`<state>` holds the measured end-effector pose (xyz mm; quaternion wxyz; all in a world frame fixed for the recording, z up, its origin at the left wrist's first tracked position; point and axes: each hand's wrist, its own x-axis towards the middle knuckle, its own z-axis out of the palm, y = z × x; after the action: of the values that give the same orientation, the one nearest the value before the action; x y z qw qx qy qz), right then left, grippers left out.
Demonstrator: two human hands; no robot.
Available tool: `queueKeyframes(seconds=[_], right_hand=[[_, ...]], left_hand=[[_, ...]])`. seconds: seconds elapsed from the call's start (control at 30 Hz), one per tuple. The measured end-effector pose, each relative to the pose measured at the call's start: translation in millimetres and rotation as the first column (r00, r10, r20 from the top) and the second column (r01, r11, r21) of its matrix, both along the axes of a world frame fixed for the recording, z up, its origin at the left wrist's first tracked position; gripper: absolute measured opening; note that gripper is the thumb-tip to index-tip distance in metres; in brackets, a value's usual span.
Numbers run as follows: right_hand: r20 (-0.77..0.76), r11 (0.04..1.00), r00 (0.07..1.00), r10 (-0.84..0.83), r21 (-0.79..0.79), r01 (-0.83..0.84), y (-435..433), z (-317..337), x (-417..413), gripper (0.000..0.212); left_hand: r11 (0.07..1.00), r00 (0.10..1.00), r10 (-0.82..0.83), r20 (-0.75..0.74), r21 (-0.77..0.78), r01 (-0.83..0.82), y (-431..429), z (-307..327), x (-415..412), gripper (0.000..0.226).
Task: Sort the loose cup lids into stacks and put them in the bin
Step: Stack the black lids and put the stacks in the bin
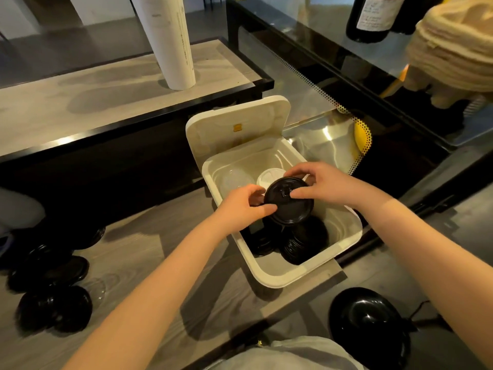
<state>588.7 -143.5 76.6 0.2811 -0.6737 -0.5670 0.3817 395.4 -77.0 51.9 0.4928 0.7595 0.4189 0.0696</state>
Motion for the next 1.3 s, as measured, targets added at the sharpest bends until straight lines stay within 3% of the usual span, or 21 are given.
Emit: queueKeyframes(seconds=[0.13, 0.23, 0.3, 0.5, 0.67, 0.9, 1.0, 1.3], right_hand=[[0.204, 0.954, 0.959, 0.197, -0.266, -0.140, 2.5, 6.9, 10.8, 0.036], [0.232, 0.858, 0.899, 0.371, -0.456, -0.237, 9.1, 3.8, 5.9, 0.034], [0.300, 0.831, 0.856, 0.421, -0.506, -0.231, 13.7, -5.3, 1.7, 0.038], [0.440, 0.835, 0.785, 0.436, -0.522, -0.172, 11.3, -29.2, -4.4, 0.049], [0.555, 0.904, 0.740, 0.379, -0.393, -0.168, 2.9, -41.4, -5.4, 0.044], [0.481, 0.931, 0.806, 0.344, -0.289, -0.224, -14.7, -35.4, -11.5, 0.064], [0.536, 0.898, 0.731, 0.424, -0.356, -0.260, -18.4, -37.9, -15.9, 0.071], [0.704, 0.930, 0.614, 0.356, -0.335, -0.155, -26.1, -50.4, -24.0, 0.060]], left_hand=[[0.900, 0.916, -0.257, -0.308, 0.270, 0.343, -2.7, -5.5, -2.5, 0.043], [0.749, 0.787, -0.283, -0.548, 0.387, 0.539, -5.0, -17.5, -1.5, 0.038], [0.669, 0.741, -0.252, -0.622, 0.442, 0.598, -6.8, -22.7, -0.5, 0.037], [0.578, 0.740, -0.226, -0.633, 0.524, 0.625, -8.1, -27.6, -2.9, 0.037], [0.609, 0.685, -0.198, -0.701, 0.460, 0.646, -9.8, -23.8, -1.4, 0.034], [0.608, 0.635, -0.215, -0.742, 0.407, 0.682, -11.1, -22.2, 1.5, 0.038], [0.611, 0.615, -0.226, -0.756, 0.381, 0.694, -10.3, -21.5, 1.9, 0.039], [0.617, 0.606, -0.226, -0.763, 0.369, 0.695, -10.6, -20.0, 2.3, 0.038]])
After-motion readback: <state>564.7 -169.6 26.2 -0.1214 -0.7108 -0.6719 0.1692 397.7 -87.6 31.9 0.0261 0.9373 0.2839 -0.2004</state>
